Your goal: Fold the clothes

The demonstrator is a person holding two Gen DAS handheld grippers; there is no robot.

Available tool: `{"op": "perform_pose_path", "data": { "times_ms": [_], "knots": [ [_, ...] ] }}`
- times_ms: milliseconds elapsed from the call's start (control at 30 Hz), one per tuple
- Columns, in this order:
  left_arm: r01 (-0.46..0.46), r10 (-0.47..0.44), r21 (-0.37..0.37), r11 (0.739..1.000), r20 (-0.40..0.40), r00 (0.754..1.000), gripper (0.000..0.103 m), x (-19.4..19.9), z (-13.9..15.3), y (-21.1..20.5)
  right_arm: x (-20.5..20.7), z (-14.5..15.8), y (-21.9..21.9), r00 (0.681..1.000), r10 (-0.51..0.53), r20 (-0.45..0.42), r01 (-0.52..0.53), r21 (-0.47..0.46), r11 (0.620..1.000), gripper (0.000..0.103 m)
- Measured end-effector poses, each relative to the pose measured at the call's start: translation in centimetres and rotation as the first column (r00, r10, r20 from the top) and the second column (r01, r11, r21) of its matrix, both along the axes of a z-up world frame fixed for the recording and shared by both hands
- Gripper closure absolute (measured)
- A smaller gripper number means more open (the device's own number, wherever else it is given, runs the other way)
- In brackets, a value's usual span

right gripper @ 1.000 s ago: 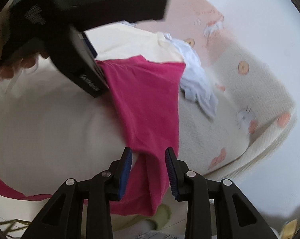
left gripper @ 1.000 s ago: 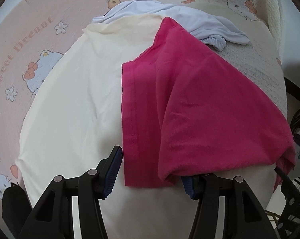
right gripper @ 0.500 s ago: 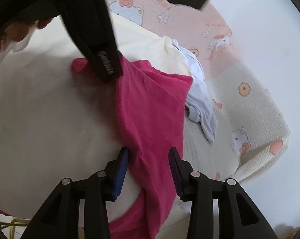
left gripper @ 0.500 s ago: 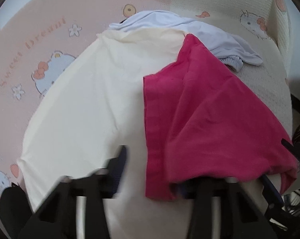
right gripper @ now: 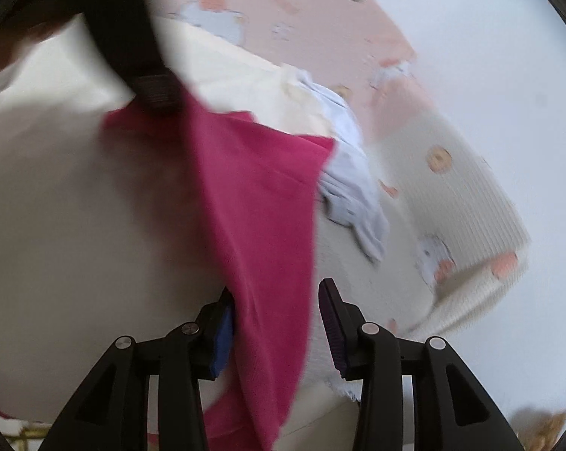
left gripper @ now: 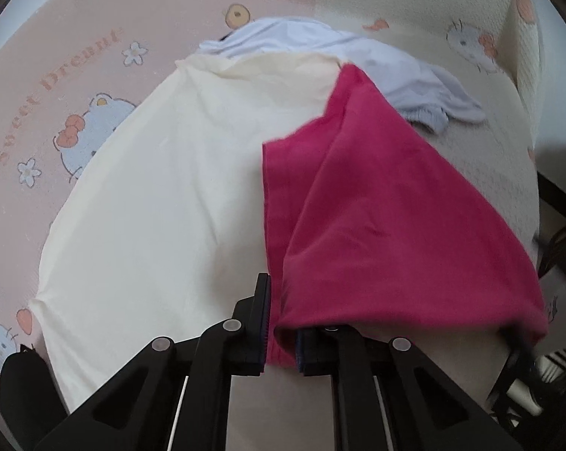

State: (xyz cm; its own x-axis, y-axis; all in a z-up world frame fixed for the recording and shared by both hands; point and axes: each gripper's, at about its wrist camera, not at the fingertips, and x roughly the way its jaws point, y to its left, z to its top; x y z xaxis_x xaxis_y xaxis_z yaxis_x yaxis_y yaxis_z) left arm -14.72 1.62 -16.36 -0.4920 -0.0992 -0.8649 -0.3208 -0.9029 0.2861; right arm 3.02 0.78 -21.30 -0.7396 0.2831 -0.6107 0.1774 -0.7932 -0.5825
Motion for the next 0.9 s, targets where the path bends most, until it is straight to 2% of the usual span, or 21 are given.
{"op": "perform_pose_path", "data": {
  "times_ms": [33, 67, 133, 200, 267, 367, 433, 533, 633, 733, 833, 900],
  "knots": [
    [0.009, -0.009, -0.020, 1.000, 0.005, 1.000, 0.092, 0.3, -0.2, 0.2, -0.2, 0.1, 0.5, 1.000, -0.023, -0.002, 0.023, -0.006, 1.000, 0.086],
    [0.034, -0.035, -0.055, 0.998, -0.008, 0.999, 0.091, 0.8, -0.4, 0.7, -0.2, 0.2, 1.1, 0.999, -0.044, -0.006, 0.044, -0.004, 0.999, 0.095],
    [0.084, -0.089, -0.128, 0.988, -0.033, 0.995, 0.091, 1.9, -0.9, 1.6, 0.1, 0.3, 2.1, 0.998, -0.068, 0.008, 0.068, -0.010, 0.998, 0.097],
    [0.130, -0.153, -0.227, 0.965, -0.085, 0.985, 0.091, 3.2, -1.3, 2.7, 0.5, 0.2, 3.0, 0.996, -0.080, 0.032, 0.081, -0.022, 0.996, 0.097],
    [0.159, -0.216, -0.344, 0.925, -0.134, 0.967, 0.091, 4.3, -2.0, 3.6, 1.0, 0.1, 3.9, 0.994, -0.093, 0.056, 0.095, -0.034, 0.995, 0.097],
    [0.160, -0.267, -0.488, 0.858, -0.158, 0.951, 0.091, 4.8, -3.6, 3.8, 1.9, 0.1, 4.2, 0.993, -0.072, 0.089, 0.077, -0.051, 0.996, 0.097],
    [0.134, -0.252, -0.515, 0.847, -0.165, 0.954, 0.091, 4.3, -4.0, 3.1, 2.5, -0.1, 3.7, 0.995, -0.039, 0.094, 0.043, -0.039, 0.998, 0.097],
    [0.076, -0.187, -0.514, 0.854, -0.168, 0.968, 0.091, 3.1, -3.8, 1.4, 3.0, -0.2, 3.1, 0.994, 0.015, 0.109, -0.009, -0.050, 0.999, 0.097],
    [0.007, -0.104, -0.504, 0.864, -0.165, 0.981, 0.091, 2.2, -3.2, -0.4, 3.6, -0.5, 2.4, 0.992, 0.056, 0.110, -0.054, -0.015, 0.998, 0.097],
    [-0.069, 0.011, -0.466, 0.882, -0.126, 0.992, 0.091, 1.7, -3.1, -2.5, 3.5, -1.3, 2.9, 0.986, 0.008, 0.165, -0.006, -0.010, 1.000, 0.097],
    [-0.163, 0.148, -0.352, 0.922, -0.070, 0.987, 0.091, 1.7, -2.9, -5.5, 3.3, -0.9, 4.3, 0.983, -0.005, 0.185, 0.020, -0.078, 0.997, 0.097],
    [-0.228, 0.234, -0.188, 0.955, 0.010, 0.972, 0.091, 1.9, -2.3, -7.5, 3.6, 0.0, 4.7, 0.985, 0.013, 0.171, 0.008, -0.123, 0.992, 0.096]
  ]
}}
